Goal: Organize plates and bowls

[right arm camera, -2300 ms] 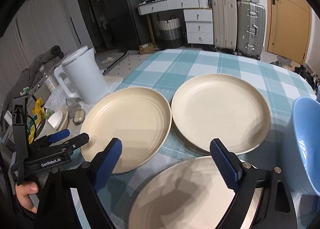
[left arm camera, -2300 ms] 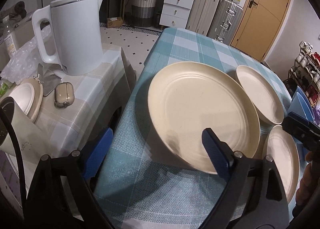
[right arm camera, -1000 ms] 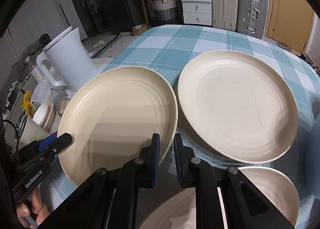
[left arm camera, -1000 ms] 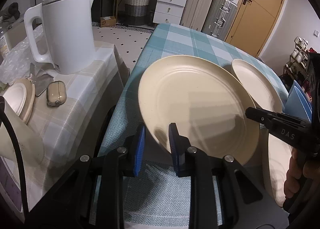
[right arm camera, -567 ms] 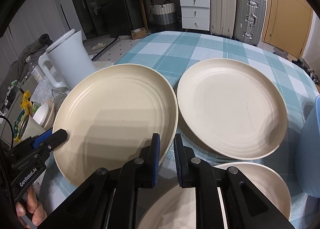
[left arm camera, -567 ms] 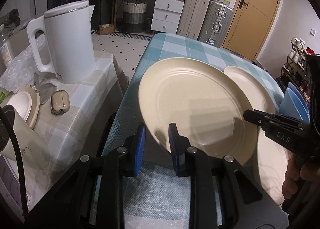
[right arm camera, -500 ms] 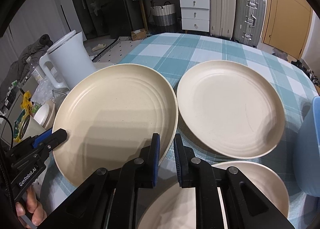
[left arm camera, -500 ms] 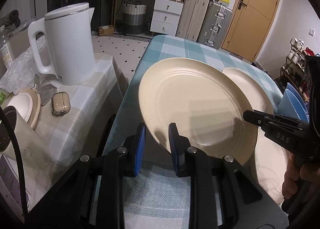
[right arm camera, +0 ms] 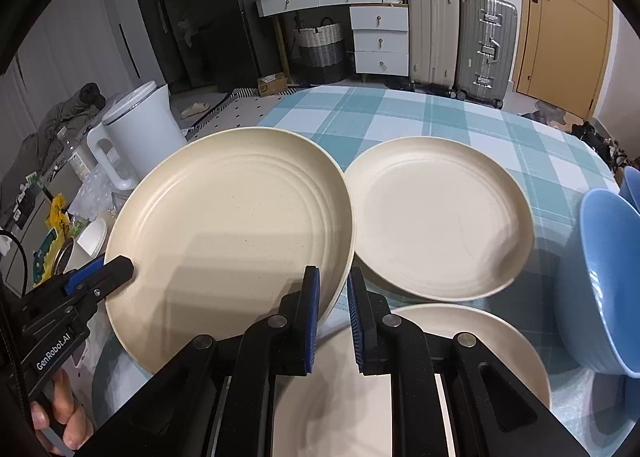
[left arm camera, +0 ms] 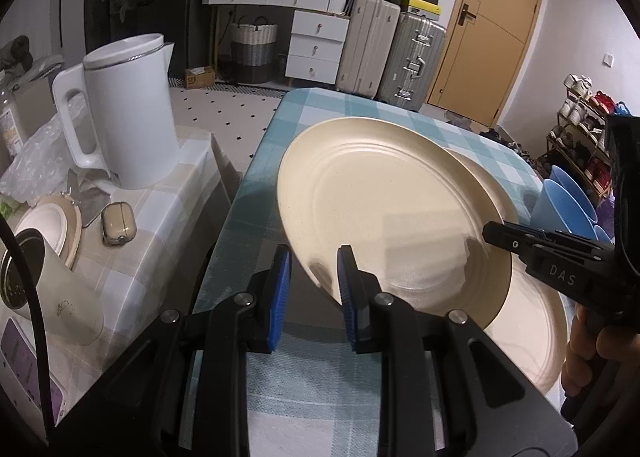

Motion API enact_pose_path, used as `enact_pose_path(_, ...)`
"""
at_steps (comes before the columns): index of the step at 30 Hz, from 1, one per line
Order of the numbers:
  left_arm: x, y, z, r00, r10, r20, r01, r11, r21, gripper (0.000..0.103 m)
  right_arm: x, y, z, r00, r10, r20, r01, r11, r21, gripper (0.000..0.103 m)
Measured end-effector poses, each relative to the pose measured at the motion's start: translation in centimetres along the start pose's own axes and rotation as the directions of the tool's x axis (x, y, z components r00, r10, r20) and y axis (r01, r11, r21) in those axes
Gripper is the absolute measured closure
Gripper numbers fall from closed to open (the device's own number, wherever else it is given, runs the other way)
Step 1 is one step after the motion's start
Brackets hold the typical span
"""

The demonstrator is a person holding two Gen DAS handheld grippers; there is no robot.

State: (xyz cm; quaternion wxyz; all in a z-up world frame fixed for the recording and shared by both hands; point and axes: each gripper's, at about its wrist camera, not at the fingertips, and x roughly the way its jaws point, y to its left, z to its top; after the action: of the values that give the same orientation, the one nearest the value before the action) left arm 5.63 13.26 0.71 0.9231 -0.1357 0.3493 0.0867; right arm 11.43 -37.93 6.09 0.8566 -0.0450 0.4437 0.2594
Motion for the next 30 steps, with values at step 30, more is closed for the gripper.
enact_pose_path(30,-2.0,-8.8,-1.8,0.994,-0.101,-0.048,0.107,0.982,0.153,0.083,-7.6,-6.0,-5.1,0.996,-0.08,0.031,0.075,0.986,0.147,0.088)
